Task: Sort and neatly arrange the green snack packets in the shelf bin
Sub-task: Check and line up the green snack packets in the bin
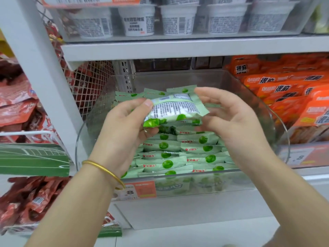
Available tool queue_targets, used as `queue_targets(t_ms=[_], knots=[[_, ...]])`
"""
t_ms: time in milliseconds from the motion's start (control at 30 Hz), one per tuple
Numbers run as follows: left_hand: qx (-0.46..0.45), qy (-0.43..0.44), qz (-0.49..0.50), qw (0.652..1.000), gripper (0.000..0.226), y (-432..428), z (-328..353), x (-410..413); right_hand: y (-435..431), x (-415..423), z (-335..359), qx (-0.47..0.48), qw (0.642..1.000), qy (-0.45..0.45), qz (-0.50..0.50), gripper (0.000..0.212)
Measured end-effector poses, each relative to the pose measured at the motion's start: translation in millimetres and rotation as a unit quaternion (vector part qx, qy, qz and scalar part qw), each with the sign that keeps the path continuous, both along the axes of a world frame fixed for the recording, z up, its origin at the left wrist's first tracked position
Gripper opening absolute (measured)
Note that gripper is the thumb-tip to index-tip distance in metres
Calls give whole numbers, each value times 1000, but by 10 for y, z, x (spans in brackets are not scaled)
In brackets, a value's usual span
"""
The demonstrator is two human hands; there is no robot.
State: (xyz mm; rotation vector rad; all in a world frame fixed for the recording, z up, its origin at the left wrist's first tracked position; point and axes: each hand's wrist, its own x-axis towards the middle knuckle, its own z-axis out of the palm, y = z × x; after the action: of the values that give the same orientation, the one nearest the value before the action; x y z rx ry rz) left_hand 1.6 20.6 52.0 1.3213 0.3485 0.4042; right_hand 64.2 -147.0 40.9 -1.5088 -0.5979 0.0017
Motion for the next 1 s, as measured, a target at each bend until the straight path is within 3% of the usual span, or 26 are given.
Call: queue_targets(t_ms=[100, 233, 300, 367, 500, 667, 1000], knots=[[-1, 30, -26, 999, 14, 46, 21, -1, 67, 34, 26, -116, 985, -125, -23, 48], [30, 37, -13, 999, 32, 114, 37, 32, 198, 101, 6, -143, 969, -189, -67, 20], [158, 33, 33, 986, 28, 205, -21, 65, 255, 118, 1, -124, 974, -168, -91, 12], [329, 26, 83, 940, 22, 302, -99, 84, 298, 130, 5, -133, 971, -164, -110, 11], [496, 37, 77, 864, 47, 378, -222, 116, 374, 147, -22, -238, 935, -221, -140, 23], [540, 46, 46, 839, 54, 418, -265, 132, 472, 169, 2, -373, 870, -297, -126, 32], [532, 19, 17, 846, 48, 435, -241, 111, 679, 270, 64, -515, 811, -278, -22, 31]])
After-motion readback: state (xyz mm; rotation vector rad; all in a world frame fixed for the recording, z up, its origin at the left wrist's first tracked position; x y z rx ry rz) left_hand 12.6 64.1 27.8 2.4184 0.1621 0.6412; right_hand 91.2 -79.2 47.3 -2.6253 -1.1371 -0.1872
